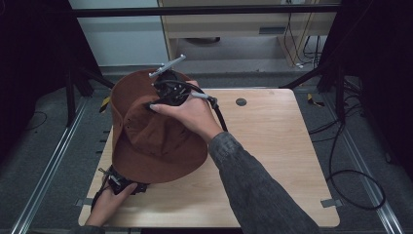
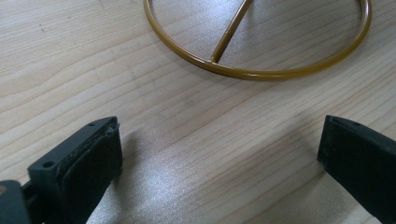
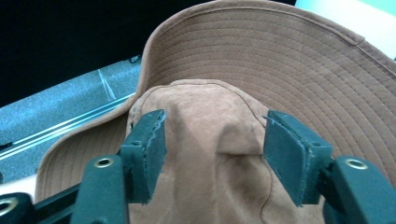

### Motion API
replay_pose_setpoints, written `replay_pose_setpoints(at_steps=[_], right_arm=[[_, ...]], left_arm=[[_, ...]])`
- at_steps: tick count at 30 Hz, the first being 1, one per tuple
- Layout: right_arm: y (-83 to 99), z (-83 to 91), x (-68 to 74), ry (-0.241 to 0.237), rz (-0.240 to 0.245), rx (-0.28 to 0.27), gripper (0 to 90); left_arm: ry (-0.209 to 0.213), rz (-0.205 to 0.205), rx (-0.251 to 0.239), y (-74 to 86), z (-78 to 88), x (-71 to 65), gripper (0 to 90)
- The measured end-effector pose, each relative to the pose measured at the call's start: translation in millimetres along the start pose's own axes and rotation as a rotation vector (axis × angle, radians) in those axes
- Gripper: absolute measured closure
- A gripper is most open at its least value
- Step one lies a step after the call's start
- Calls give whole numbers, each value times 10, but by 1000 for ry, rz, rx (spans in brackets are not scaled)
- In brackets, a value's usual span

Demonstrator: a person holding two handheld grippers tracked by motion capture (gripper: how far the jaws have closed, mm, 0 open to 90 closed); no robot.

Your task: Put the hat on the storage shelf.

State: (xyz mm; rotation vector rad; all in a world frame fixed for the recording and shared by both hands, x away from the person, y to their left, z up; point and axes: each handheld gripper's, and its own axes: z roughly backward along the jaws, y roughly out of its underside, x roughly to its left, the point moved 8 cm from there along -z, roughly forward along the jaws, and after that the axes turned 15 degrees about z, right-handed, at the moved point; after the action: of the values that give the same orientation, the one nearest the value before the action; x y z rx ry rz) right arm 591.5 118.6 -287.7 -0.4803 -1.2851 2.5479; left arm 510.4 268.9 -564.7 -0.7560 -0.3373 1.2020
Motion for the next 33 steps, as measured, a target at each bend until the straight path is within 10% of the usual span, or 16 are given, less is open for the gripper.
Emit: replay_pose_setpoints(at_steps=[33], right_arm=[[592, 702, -101, 70, -44, -55, 315]], left_arm=[[16, -4, -7, 64, 59, 17, 0]])
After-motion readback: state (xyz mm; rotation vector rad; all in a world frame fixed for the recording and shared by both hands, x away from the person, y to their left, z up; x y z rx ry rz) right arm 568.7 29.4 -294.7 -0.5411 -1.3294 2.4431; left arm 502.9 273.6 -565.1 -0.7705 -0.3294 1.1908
